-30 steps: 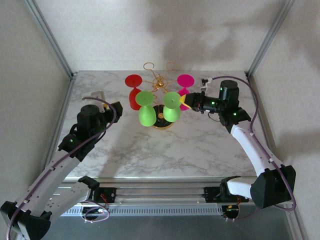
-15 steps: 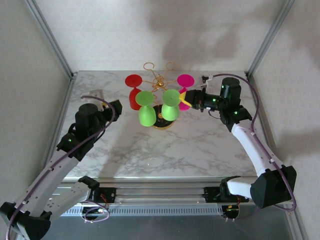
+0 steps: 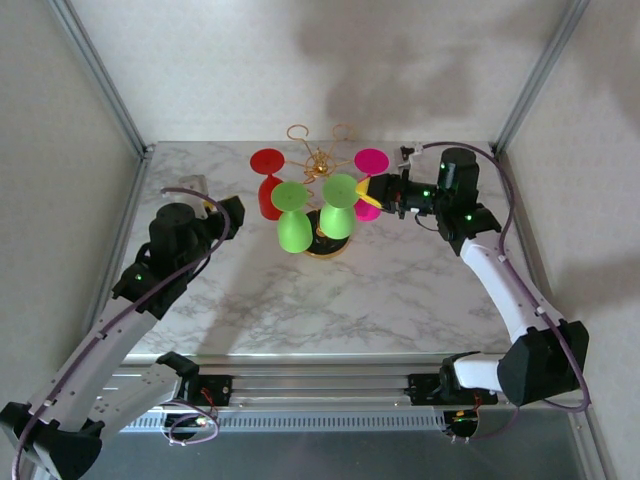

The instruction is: Take the wine glass off the wine glass rack

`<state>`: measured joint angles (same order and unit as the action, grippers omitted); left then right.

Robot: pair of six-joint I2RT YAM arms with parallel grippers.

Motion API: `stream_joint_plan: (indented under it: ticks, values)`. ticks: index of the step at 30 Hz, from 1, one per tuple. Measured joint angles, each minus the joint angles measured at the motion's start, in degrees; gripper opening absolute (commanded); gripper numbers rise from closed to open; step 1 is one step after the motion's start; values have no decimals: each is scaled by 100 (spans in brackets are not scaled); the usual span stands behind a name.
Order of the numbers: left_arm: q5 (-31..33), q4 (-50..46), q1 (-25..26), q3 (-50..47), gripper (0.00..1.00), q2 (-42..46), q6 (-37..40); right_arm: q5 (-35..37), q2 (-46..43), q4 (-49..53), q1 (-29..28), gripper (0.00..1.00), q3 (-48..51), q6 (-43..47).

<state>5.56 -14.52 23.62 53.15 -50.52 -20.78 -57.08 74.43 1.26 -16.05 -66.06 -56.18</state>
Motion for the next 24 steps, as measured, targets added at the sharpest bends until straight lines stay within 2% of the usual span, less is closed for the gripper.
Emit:
stream_joint_plan:
  ticks: [12,24]
  values:
    - [-22,-83,68,79,61,-26,2,4,188,33,0,0,-192,11]
    - [-22,-83,74,184,61,-66,7,72,352,505,33,0,-531,297]
